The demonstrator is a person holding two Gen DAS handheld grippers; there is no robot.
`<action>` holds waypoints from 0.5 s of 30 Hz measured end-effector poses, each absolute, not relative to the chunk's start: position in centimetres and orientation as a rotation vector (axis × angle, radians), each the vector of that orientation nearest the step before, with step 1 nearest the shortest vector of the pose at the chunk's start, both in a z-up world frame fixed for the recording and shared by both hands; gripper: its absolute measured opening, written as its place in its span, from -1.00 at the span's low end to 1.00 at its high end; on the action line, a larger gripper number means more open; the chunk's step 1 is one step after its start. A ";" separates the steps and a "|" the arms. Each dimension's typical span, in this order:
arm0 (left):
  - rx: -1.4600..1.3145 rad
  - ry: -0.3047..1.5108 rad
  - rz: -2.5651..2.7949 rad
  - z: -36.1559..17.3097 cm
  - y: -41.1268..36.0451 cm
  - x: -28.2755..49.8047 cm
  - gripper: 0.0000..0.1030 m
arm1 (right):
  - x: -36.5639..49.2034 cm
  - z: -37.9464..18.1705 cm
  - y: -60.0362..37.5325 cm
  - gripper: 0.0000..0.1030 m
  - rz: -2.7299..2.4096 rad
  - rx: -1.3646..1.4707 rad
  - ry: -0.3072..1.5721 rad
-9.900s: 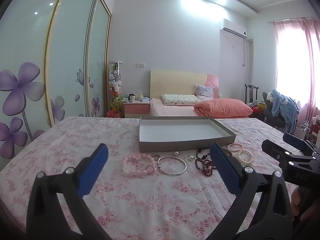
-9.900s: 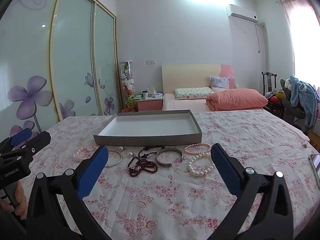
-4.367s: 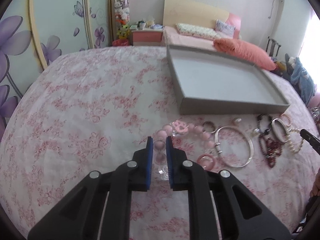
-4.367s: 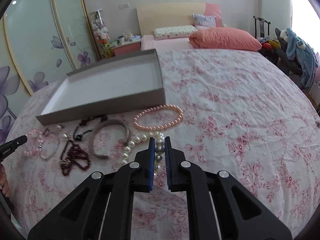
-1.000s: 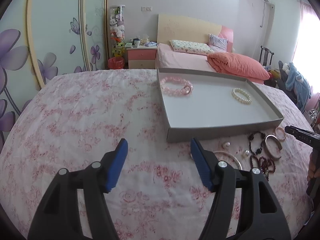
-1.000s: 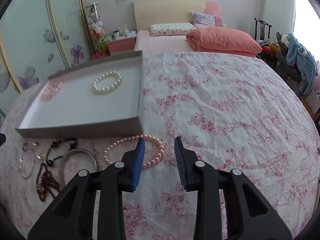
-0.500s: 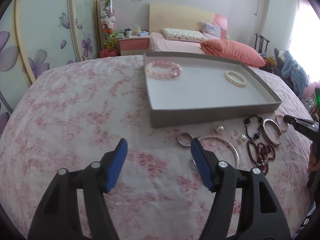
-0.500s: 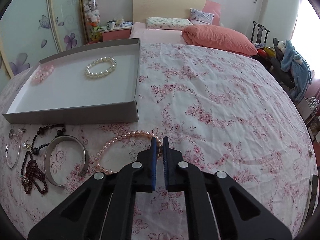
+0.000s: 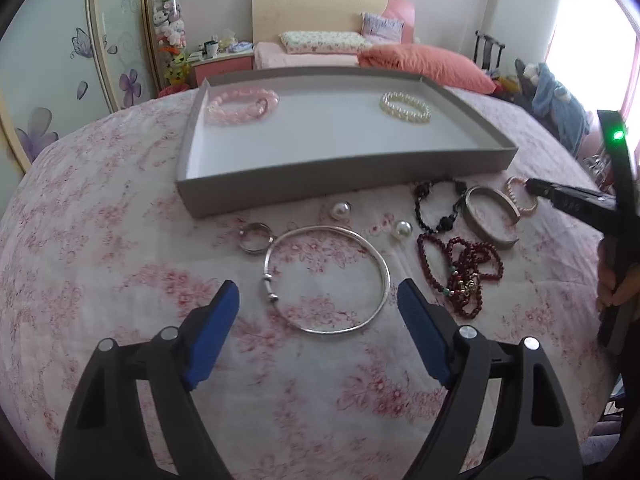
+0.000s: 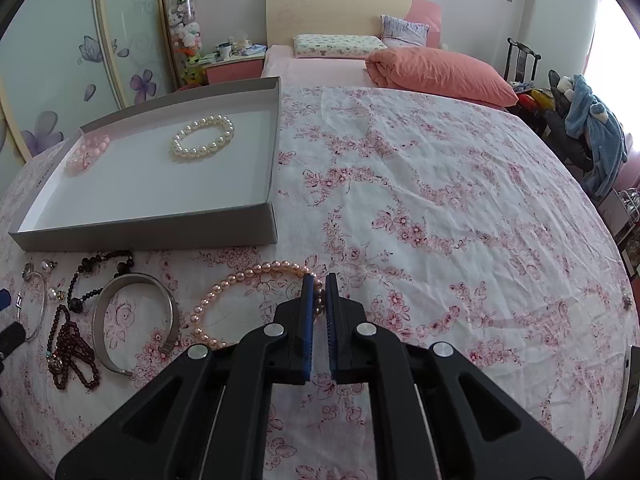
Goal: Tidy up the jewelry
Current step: 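Grasp the thin silver bangle with the left tool while the right tool grasps the pink pearl strand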
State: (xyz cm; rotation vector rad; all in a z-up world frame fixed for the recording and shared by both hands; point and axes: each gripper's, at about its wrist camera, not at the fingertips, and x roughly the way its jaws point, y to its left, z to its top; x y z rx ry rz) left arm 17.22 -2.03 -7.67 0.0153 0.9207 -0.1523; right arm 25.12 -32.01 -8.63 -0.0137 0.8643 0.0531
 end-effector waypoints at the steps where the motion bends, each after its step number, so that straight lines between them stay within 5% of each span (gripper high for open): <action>1: 0.016 0.932 -0.146 -7.9 -2.3 17.5 0.57 | 25.1 -8.6 -32.0 -0.87 0.054 -0.011 0.865; 15: 0.033 0.946 -0.045 -8.3 -4.1 19.3 0.61 | 25.3 -8.6 -32.1 -0.87 0.060 -0.001 0.866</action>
